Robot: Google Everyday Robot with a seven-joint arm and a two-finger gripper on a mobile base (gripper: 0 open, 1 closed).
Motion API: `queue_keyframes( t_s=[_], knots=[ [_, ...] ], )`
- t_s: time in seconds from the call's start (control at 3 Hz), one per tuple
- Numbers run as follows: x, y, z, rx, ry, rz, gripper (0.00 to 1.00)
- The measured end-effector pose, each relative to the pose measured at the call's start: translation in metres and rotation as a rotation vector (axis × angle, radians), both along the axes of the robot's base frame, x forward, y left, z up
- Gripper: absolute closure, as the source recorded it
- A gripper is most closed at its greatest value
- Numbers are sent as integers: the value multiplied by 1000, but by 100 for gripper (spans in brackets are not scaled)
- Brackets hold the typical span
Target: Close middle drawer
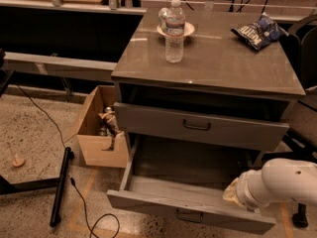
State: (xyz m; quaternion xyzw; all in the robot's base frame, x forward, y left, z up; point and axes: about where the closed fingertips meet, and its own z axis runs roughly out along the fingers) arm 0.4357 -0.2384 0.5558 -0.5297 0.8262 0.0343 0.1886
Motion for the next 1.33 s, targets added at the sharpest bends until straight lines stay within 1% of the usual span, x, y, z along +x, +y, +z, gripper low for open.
queue_keyframes(
  t_s=[0.33,0.67,1.0,1.33],
  knots=[
    [-23,-1,-25,20,29,-36,100],
    [-42,2,-49,58,36,-53,100],
    [-55,7,-70,80,32,-51,100],
    [-59,9,-94,93,3,-63,100]
  ],
)
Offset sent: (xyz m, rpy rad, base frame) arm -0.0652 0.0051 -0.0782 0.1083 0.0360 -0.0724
